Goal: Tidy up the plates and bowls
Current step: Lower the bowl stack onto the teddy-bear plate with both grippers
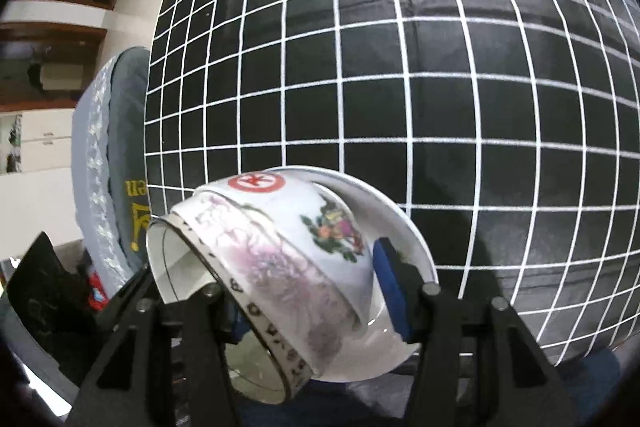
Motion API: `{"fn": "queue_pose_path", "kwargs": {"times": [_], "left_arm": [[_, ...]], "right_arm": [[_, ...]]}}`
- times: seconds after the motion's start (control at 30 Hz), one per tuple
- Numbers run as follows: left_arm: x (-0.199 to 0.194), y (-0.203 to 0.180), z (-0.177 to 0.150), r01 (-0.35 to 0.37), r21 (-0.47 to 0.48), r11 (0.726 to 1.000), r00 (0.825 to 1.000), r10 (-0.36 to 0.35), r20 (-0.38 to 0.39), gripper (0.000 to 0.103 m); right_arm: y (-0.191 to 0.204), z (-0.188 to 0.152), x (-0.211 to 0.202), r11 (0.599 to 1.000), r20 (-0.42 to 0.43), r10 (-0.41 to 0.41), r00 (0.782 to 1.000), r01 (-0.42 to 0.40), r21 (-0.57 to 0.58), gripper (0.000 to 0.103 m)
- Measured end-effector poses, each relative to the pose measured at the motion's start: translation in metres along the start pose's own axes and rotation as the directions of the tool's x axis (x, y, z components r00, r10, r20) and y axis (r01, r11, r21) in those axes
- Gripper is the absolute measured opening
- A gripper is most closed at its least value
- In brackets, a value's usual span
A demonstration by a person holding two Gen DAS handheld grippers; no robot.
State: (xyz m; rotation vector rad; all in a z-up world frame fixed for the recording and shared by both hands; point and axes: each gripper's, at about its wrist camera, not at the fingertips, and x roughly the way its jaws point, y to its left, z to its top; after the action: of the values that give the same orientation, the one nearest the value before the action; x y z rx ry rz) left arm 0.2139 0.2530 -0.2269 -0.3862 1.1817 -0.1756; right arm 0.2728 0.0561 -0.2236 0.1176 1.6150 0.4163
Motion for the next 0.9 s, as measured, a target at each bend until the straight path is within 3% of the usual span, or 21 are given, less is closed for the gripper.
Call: {"fn": "queue_pose_path", "kwargs": {"times": [0.17,0.33,0.47,0.7,0.9], "left_arm": [[-0.004,-0.016,0.0,0.0,0.042,0.999,1.0,-0.001,0.01,0.05],[0.006,-0.025,0.0,-0.053,0.063,0.997,0.999,0.052,0.007,0.05],[0.012,-0.021,0.001,-0.035,0.052,0.998,0.999,0.035,0.006,0.05],[0.016,-0.008,0.0,0.014,0.012,1.0,1.0,-0.014,-0.015,0.05],[0.015,-0.01,0.001,0.028,-0.02,0.999,0.999,-0.029,-0.037,0.051]], "right_arm": [[-0.013,-0.006,-0.016,1.0,0.055,0.0,0.998,-0.001,0.031,0.053],[-0.007,-0.011,-0.021,0.998,0.098,-0.047,0.994,0.051,-0.04,0.053],[0.0,-0.011,-0.019,0.993,0.126,-0.055,0.991,0.067,-0.095,0.051],[-0.001,-0.003,-0.012,0.997,0.107,-0.008,0.994,0.015,-0.072,0.051],[-0.023,0.003,-0.006,0.998,0.009,0.054,0.998,-0.055,0.044,0.05]]}}
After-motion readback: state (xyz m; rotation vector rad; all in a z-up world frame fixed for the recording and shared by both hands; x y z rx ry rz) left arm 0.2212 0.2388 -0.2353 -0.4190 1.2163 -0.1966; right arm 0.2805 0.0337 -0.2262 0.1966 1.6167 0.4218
